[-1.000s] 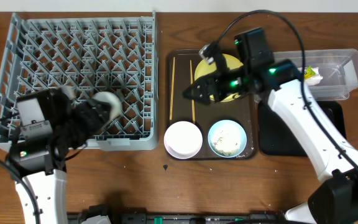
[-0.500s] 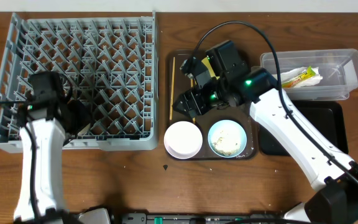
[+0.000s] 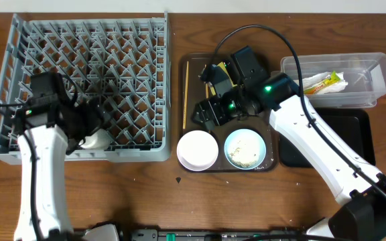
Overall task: Sort waste into correct bins and load items into the dishwasher
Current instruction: 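Place the bowl upright into the dish rack with the left gripper, then grasp the light-blue rice bowl rim with the right gripper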
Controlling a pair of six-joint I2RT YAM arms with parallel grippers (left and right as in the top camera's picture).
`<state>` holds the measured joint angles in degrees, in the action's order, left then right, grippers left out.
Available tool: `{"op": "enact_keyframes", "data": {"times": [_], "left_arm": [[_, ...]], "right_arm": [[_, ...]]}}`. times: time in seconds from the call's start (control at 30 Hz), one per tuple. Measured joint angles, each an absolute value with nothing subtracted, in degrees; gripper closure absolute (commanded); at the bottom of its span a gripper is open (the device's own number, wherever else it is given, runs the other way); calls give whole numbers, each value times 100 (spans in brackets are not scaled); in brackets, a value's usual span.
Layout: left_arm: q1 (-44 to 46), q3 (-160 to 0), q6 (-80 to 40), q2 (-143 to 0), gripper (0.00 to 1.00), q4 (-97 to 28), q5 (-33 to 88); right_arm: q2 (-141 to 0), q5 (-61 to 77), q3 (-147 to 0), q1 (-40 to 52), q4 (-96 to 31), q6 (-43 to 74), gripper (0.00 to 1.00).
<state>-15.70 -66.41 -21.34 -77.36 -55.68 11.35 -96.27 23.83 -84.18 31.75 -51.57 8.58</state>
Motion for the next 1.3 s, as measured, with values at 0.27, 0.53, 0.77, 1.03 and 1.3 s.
{"op": "enact_keyframes", "data": {"times": [0.27,0.53,0.77,1.03,1.3], "left_arm": [[-1326,-6877,-923,-6213,2,-5693,2963],[-1256,-6879,-611,-5540,2,-5774,3280],[-1253,-6879,-572,-5568,2,-5806,3306],[-1253,-6879,-572,-5629,2,-5876,3308],[-1253,-6879,-572,-5631,2,-5981,3308]], "right_arm": [[-9625,615,-8068,3240,-5780,2226,55],[-9627,298,-6759,3382,-4646,2926,62],[-9784,268,-6355,3382,-4014,3500,60],[-10335,316,-6351,3382,-3828,3870,82],[-10311,200,-6414,3321,-3957,3935,99]]}}
